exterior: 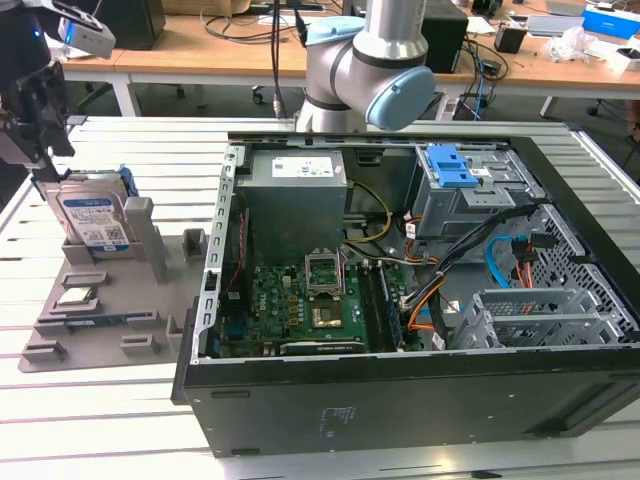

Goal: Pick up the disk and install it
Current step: 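Pick up the disk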

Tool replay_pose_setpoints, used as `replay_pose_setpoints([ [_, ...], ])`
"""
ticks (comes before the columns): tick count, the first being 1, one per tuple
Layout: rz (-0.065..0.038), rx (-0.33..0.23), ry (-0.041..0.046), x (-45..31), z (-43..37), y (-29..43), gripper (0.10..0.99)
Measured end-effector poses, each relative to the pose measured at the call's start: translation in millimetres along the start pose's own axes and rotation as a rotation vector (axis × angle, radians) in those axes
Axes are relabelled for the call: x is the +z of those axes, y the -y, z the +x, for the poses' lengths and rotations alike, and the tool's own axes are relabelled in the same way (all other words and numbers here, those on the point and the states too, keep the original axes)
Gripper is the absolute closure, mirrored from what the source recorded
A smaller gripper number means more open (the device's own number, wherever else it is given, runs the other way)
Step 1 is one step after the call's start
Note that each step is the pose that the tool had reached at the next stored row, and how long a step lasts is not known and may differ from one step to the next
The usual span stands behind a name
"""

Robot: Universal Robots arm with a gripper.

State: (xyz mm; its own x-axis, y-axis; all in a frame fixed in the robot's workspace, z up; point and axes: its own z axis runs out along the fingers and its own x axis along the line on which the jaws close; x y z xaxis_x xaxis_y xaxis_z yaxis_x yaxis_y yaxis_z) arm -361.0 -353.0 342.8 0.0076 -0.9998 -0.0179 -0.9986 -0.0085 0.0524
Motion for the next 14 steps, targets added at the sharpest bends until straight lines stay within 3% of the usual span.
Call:
replay_pose_setpoints([
  [4,0.000,-0.012,-0.0008,8.4,-1.4,0.8,0.545],
  [8,-0.001,-0.030,-0.0016,18.5,-8.0,1.6,0.545],
  [14,-0.001,-0.038,-0.0021,30.7,-8.9,2.4,0.545],
])
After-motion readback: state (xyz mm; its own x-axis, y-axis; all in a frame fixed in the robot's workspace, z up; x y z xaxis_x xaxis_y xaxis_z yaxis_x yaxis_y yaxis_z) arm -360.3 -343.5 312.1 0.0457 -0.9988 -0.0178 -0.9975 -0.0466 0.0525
